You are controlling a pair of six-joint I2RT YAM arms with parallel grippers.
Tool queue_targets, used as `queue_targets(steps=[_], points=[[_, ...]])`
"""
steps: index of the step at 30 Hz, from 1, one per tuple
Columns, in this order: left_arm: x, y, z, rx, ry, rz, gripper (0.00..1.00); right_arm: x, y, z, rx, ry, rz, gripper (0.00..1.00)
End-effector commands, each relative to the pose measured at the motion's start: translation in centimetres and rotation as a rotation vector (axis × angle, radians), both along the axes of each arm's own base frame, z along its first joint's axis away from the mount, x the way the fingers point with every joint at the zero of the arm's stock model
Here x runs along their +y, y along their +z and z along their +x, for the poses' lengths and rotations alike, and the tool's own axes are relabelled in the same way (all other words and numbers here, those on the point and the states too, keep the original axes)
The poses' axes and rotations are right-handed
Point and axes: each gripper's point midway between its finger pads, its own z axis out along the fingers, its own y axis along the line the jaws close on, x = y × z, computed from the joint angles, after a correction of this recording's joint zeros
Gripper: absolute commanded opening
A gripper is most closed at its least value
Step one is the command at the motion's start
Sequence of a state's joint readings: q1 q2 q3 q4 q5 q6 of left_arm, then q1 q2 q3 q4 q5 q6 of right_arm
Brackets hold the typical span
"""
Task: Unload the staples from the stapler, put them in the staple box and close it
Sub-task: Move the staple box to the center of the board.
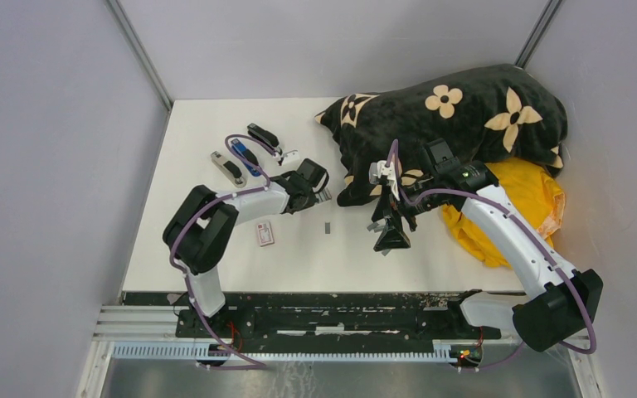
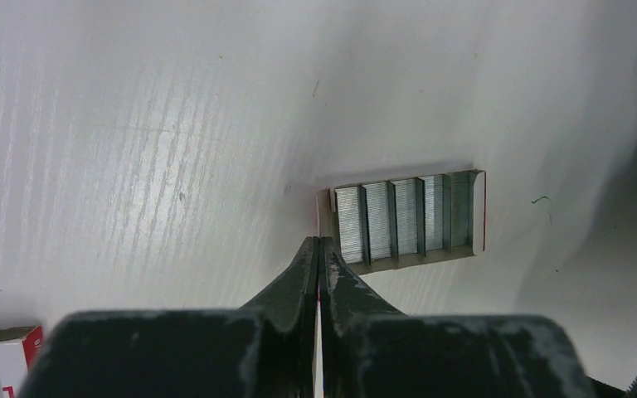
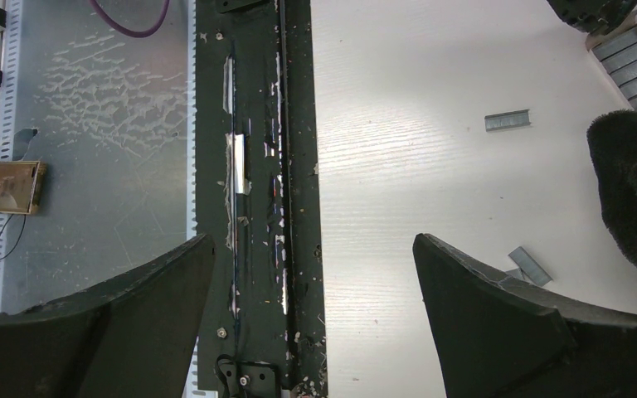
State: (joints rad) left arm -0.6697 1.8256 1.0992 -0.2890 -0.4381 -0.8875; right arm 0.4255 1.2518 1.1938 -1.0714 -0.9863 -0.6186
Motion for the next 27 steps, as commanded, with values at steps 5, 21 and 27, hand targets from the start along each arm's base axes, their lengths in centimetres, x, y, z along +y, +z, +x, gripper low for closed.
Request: queue_targets(steps=[5, 21, 27], points=[[0.3, 2.0, 0.6, -0.080, -0.019, -0.011, 0.03, 0.4, 0.6, -0.3, -0.014, 0.029, 0.029, 0.96], [1.4, 1.8, -2.9, -0.129, -0.105, -0.129, 0.03, 0.5, 0.0, -0.2, 0.015, 0.032, 0.025, 0.96], [1.5, 2.1, -4.6, -0.170, -0.156, -0.194, 0.03, 0.6, -0.4, 0.0, 0.031, 0.031, 0.017, 0.97]])
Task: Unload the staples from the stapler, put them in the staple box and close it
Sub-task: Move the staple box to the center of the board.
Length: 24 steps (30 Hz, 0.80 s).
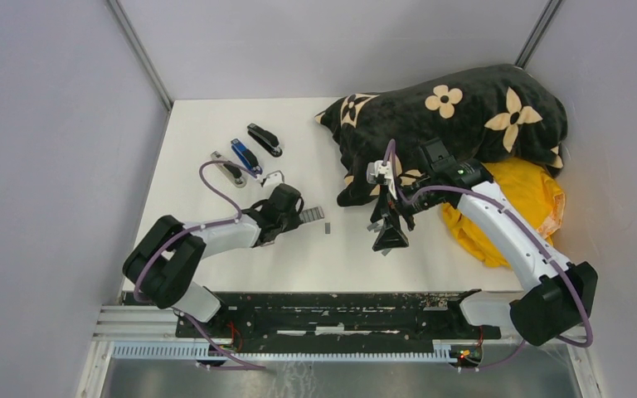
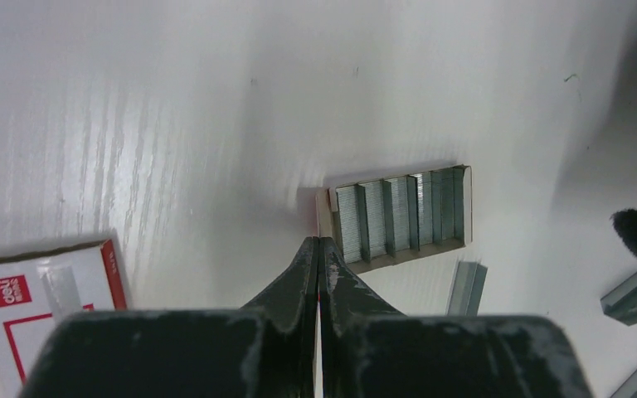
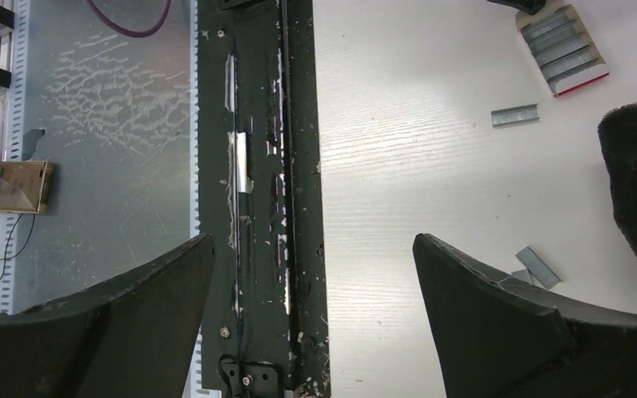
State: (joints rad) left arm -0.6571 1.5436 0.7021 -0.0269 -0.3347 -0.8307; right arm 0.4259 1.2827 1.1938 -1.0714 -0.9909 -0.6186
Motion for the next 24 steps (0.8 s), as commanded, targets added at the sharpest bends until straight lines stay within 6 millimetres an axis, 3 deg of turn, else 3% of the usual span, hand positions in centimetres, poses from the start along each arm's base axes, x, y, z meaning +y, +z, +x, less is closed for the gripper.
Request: queue_targets(steps=[1, 14, 20, 24], points=[[-1.1, 2.1, 0.1, -0.109, -0.081, -0.087, 0.03, 0.4, 0.1, -0.3, 0.004, 0.031, 0.026, 0.96], [-1.2, 3.6, -1.8, -0.224, -0.184, -0.176, 0.04, 0.4, -0.2, -1.0, 0.020, 0.096, 0.044, 0.97], [-0.1, 3.7, -2.1, -0.234, -0.165, -0.146, 0.19, 0.1, 0.1, -2.0, -0.005, 0.170, 0.060, 0.96], [0.3, 3.0, -2.3, -0.214, -0.151, -0.123, 0.22, -0.1, -0.2, -2.2, -0.002, 0.187, 0.050, 0.97]])
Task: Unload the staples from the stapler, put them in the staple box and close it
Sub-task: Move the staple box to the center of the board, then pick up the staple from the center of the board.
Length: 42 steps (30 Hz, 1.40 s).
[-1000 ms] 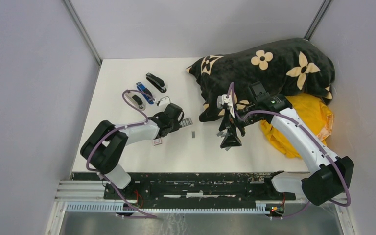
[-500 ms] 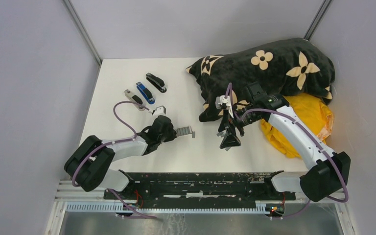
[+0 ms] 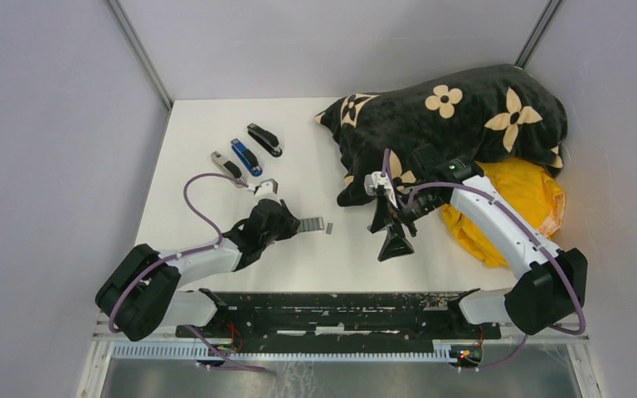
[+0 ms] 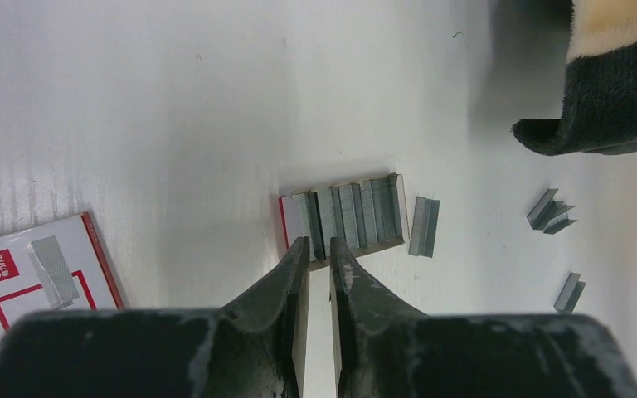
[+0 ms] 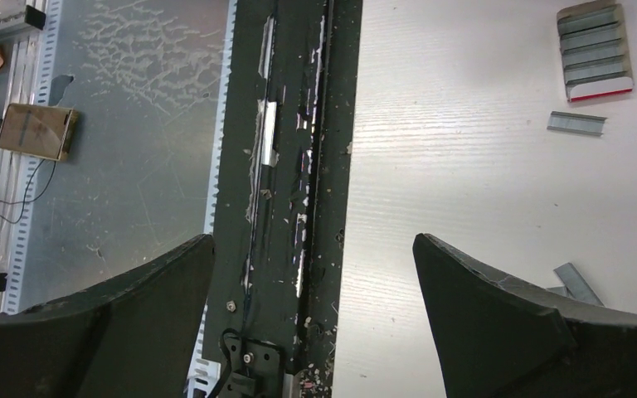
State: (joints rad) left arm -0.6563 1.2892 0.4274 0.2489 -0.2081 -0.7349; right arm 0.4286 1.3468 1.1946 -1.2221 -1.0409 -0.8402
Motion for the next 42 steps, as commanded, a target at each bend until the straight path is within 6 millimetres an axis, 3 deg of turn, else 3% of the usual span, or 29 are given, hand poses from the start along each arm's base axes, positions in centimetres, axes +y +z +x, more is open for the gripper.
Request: queue_targets(steps=[1, 4, 6, 12, 16, 21, 27, 34, 42], points=[[0.7, 0.4, 0.5, -0.039, 0.014, 0.032, 0.22, 0.3, 1.2, -0.5, -0.029, 0.060, 0.051, 0.97], [1.1, 1.1, 0.1, -0.054, 0.023, 0.020, 0.23, 0.2, 1.1, -0.4, -0.031, 0.062, 0.047, 0.96], [0.9, 2.9, -0.2, -0.104, -0.008, -0.019, 0.29, 0.2, 1.2, -0.4, -0.037, 0.063, 0.045, 0.96], [-3.8, 10.9, -3.5, -0.315, -0.350, -0.248, 0.67, 0.0, 1.6, -0.1, -0.082, 0.038, 0.042, 0.96], [-6.3, 13.1, -4.7, -0.348, -0.476, -0.321, 0.72, -0.3, 1.9, 0.2, -0.103, 0.008, 0.042, 0.96], [-9.2, 10.3, -4.4, -0.302, -0.447, -0.067, 0.72, -1.1, 3.0, 0.8, -0.140, -0.065, 0.068, 0.97], [-8.8, 6.0, -3.4, -0.179, -0.349, 0.094, 0.70, -1.7, 4.2, 1.7, -0.143, -0.150, 0.108, 0.97], [-9.9, 4.0, -1.8, -0.087, -0.322, 0.247, 0.65, -1.9, 4.1, 2.4, -0.137, -0.190, 0.094, 0.97], [-11.2, 2.8, -0.3, -0.044, -0.332, 0.354, 0.49, -1.9, 3.8, 2.6, -0.108, -0.192, 0.079, 0.97]])
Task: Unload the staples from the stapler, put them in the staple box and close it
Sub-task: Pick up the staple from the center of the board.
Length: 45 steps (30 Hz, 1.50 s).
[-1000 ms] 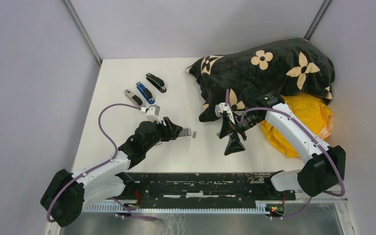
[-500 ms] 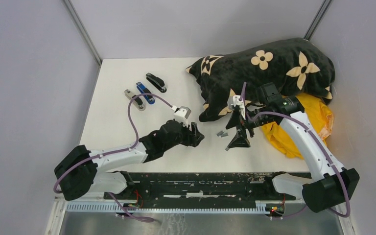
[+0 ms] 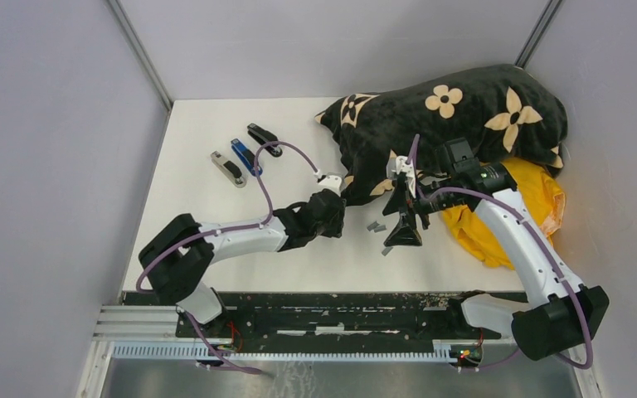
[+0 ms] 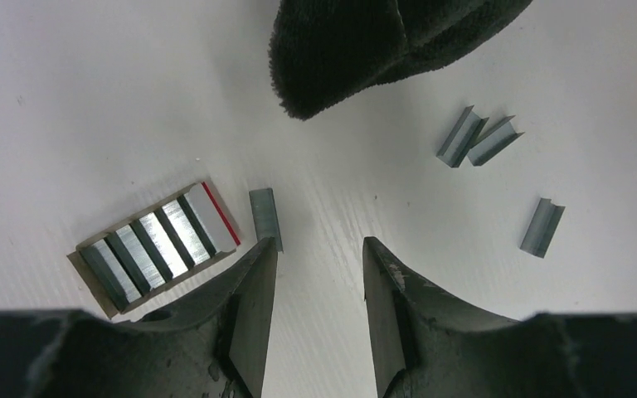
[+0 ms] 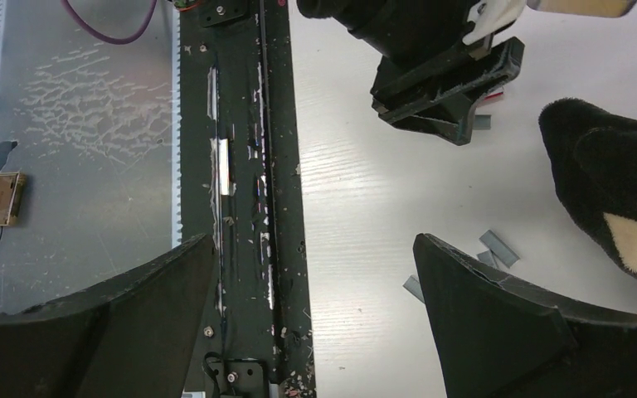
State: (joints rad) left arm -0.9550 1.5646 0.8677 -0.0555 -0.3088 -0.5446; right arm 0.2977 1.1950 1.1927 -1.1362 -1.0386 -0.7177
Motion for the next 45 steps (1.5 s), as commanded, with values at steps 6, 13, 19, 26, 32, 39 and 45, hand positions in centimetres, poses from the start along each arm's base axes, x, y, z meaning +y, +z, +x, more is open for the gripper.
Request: queue_targets(steps=[6, 13, 19, 26, 32, 39, 45], points=[[-0.2, -1.2, 2.0, 0.001, 0.018, 0.175, 0.49, 0.2, 0.1, 0.5, 0.018, 0.000, 0.010, 0.97], [0.0, -1.9, 2.3, 0.012, 0.030, 0.218, 0.49, 0.2, -0.2, 0.6, 0.022, -0.001, 0.007, 0.97], [-0.1, -2.6, 2.2, 0.034, 0.021, 0.232, 0.49, 0.2, -0.1, 0.5, 0.020, -0.001, 0.009, 0.97], [-0.1, -3.4, 2.0, 0.060, 0.016, 0.253, 0.45, 0.2, -0.1, 0.5, 0.020, -0.001, 0.011, 0.97], [0.2, -3.7, 1.8, 0.071, 0.024, 0.268, 0.45, 0.2, -0.1, 0.4, 0.021, 0.000, 0.012, 0.97], [0.4, -4.0, 1.2, 0.093, 0.019, 0.256, 0.42, 0.2, 0.0, 0.3, 0.020, 0.001, 0.016, 0.97], [0.5, -4.6, 0.4, 0.122, 0.014, 0.235, 0.39, 0.3, 0.1, 0.2, 0.019, 0.004, 0.022, 0.97]])
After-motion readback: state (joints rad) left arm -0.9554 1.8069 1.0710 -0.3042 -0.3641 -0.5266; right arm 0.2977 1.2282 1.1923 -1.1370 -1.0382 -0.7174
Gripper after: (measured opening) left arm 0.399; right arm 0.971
